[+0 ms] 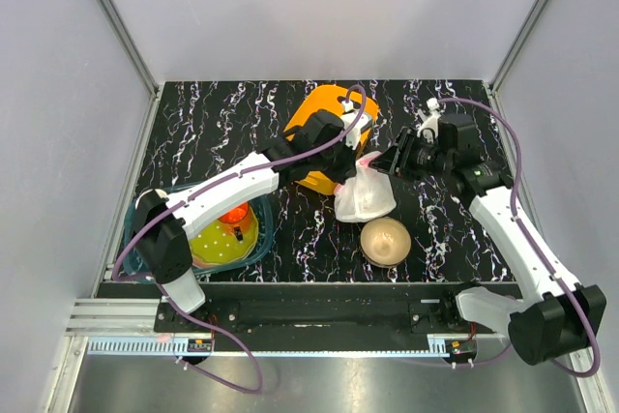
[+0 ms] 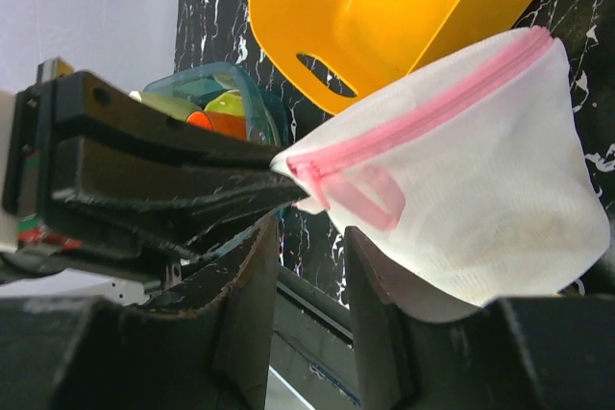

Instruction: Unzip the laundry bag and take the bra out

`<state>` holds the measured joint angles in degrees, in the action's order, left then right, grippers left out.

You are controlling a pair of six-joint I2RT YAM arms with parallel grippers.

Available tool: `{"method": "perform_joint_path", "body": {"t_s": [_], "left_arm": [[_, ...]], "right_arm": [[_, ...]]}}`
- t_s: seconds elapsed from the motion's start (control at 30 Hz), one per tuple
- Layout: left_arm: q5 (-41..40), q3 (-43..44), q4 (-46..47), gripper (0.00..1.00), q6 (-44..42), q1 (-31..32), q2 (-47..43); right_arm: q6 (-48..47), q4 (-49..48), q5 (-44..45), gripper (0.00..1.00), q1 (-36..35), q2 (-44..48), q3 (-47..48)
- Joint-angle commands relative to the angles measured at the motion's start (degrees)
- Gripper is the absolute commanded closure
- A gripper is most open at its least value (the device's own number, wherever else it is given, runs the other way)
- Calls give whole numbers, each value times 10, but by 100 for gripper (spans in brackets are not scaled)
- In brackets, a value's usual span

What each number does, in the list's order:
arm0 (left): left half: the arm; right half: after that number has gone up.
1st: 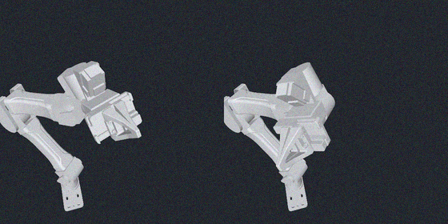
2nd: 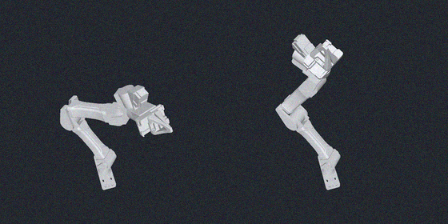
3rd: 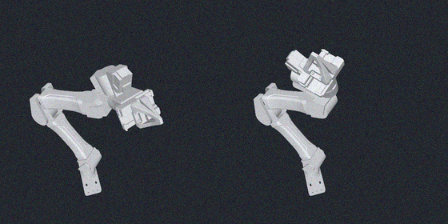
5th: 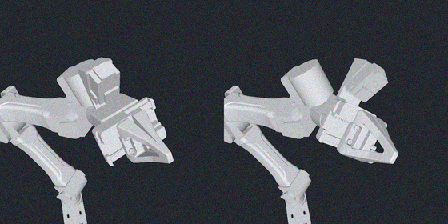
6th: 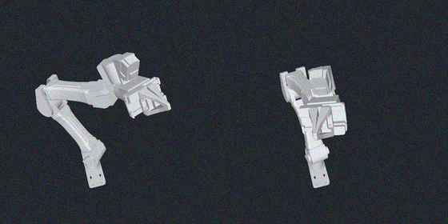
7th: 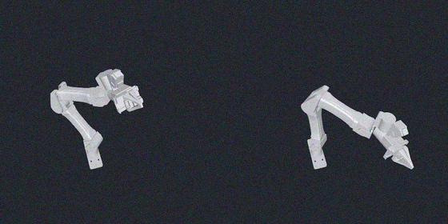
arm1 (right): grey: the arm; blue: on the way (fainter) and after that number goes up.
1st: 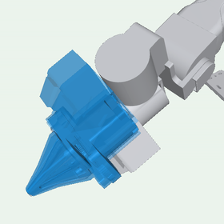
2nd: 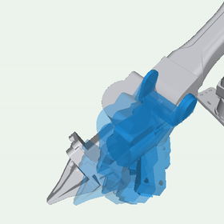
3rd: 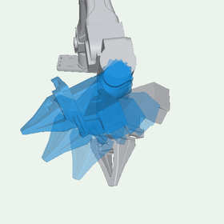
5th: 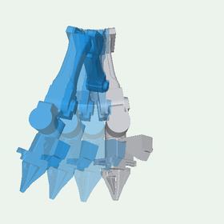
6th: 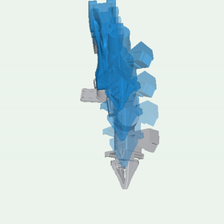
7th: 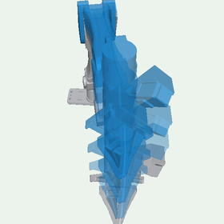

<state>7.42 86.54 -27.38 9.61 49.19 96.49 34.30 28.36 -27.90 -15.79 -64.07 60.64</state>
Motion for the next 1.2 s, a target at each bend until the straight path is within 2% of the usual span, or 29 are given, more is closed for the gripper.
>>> {"method": "perform_joint_path", "body": {"t_s": [0.0,0.47,0.77,0.8,0.97,1.17], "left_arm": [[18,28,33,100,14,-3,-5],[28,27,38,100,18,-7,-8],[32,26,41,100,21,-8,-5],[32,26,41,100,21,-8,-4],[34,21,41,100,19,-8,-7],[32,7,41,100,16,-9,-15]], "right_arm": [[1,-61,-3,58,-12,-22,19],[18,-106,-39,59,-17,-55,-5],[17,-110,-43,64,-19,-48,-38],[16,-110,-43,65,-19,-47,-40],[21,-110,-26,86,-19,-39,-44],[8,-74,20,88,-17,-16,-27]]}}
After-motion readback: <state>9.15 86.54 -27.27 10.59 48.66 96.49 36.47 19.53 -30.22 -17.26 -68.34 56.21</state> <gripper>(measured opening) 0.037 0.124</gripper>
